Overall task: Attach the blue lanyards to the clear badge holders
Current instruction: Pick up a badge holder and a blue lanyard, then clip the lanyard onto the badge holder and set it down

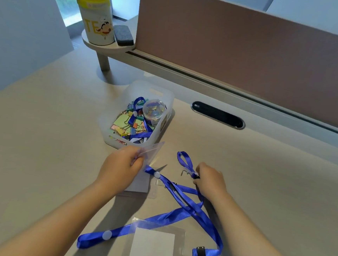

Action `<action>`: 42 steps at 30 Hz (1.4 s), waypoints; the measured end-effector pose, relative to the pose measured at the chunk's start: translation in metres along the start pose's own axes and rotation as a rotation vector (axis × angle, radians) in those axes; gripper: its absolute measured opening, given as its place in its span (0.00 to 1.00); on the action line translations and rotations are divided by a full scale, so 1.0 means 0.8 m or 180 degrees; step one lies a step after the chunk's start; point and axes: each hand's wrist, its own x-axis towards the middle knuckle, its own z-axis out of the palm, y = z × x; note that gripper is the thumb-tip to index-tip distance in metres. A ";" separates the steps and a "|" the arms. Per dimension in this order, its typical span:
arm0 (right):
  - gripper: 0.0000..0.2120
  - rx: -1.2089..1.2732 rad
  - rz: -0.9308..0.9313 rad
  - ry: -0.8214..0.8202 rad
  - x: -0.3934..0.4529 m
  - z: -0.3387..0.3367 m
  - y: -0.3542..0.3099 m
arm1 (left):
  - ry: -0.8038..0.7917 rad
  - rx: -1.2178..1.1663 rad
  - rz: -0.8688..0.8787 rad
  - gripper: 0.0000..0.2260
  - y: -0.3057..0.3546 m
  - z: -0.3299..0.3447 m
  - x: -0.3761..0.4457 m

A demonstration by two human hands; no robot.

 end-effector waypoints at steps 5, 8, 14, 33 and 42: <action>0.05 0.0756 0.0163 0.0121 0.002 -0.041 -0.028 | 0.0209 -0.0230 -0.0137 0.10 -0.002 -0.017 0.009; 0.10 0.2024 0.0105 0.0504 0.008 -0.081 -0.062 | 0.0405 -0.0418 -0.0320 0.11 -0.004 -0.038 0.018; 0.04 0.3966 -0.0012 0.1230 0.031 -0.135 -0.149 | 0.0885 -0.0508 -0.0494 0.10 -0.024 -0.090 0.041; 0.15 0.0377 -0.0222 0.0446 0.066 -0.069 -0.230 | 0.0685 -0.0471 -0.0508 0.11 -0.091 -0.132 0.057; 0.17 0.0299 -0.0225 0.0452 -0.017 -0.091 -0.122 | 0.0297 -0.0132 0.0516 0.14 -0.003 -0.085 0.029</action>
